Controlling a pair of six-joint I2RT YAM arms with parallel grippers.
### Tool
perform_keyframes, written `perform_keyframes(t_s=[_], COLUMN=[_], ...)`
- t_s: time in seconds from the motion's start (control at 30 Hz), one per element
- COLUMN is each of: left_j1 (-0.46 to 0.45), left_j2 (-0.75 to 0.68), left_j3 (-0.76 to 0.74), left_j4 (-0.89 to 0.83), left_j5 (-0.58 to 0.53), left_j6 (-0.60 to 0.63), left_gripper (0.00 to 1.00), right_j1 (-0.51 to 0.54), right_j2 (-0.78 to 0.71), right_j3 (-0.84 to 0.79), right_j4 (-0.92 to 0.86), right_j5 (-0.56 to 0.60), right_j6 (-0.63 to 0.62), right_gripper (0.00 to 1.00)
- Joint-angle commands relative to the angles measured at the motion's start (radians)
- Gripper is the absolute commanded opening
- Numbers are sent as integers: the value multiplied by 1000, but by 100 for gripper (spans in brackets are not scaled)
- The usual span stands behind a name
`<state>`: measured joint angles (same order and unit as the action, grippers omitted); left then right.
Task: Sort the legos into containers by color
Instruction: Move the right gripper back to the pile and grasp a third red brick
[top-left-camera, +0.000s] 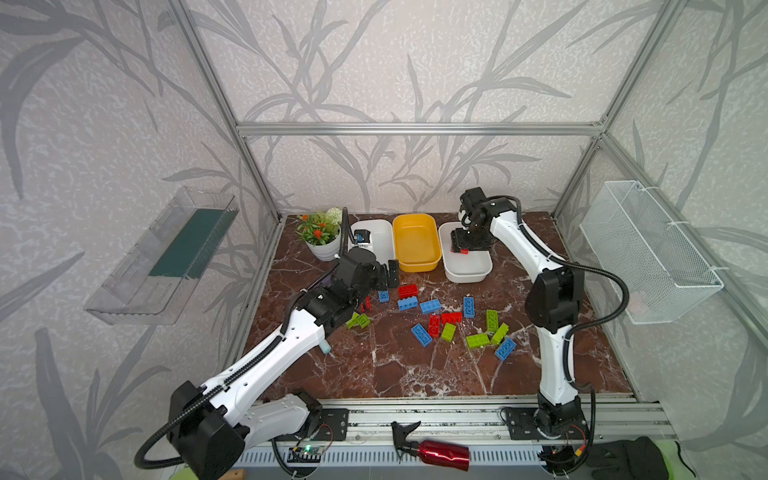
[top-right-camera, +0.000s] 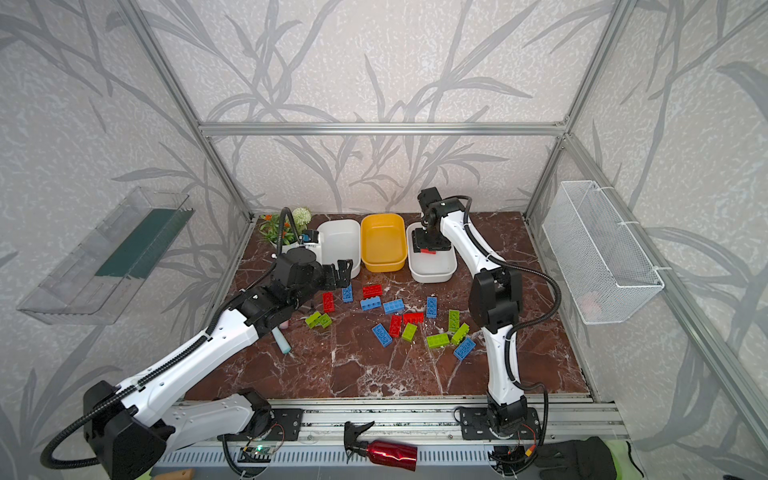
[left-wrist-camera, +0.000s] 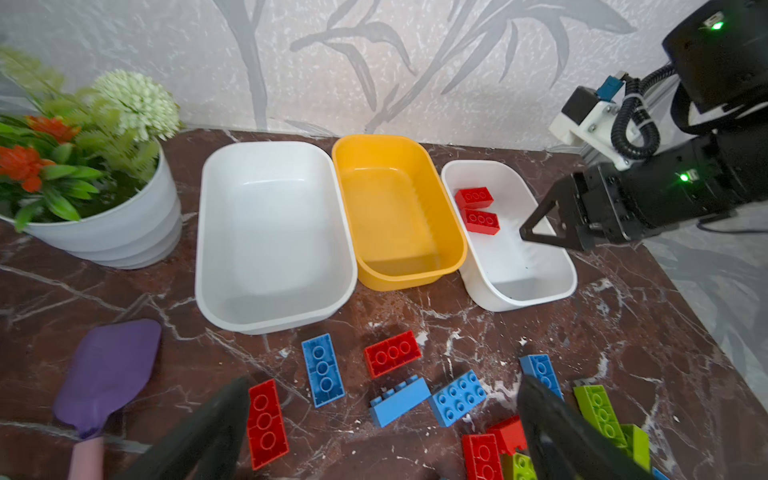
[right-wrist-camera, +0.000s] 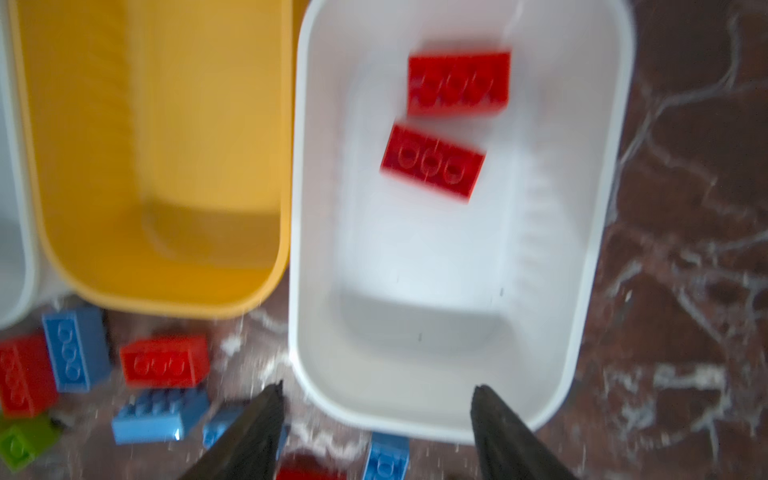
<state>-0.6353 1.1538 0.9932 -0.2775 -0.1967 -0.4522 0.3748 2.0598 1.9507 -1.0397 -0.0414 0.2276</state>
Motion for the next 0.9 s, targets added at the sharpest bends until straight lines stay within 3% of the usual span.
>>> perform_keyframes(t_s=[0.0, 0.17, 0.37, 0.6, 0.87], left_j1=[-83, -286, -455, -551, -558], left_j2=[-24, -41, -69, -173, -352], left_j3=[-1, -21, -93, -137, -219], left_j4=[-23, -107, -116, -235, -271], left_j5=[-57, -235, -324, -429, -501], left_j6=[-84, -189, -293, -371, -361], left_gripper=[99, 99, 99, 99, 99], right_j1=[45, 109, 159, 202, 217], right_j2=[-189, -390, -460, -419, -359], right_j3=[-282, -651, -828, -804, -735], right_j4=[118, 241, 313, 310, 270], right_j5=[-70, -104, -69, -44, 10], right_j6=[18, 79, 153, 192, 228], right_gripper=[72, 73, 78, 79, 79])
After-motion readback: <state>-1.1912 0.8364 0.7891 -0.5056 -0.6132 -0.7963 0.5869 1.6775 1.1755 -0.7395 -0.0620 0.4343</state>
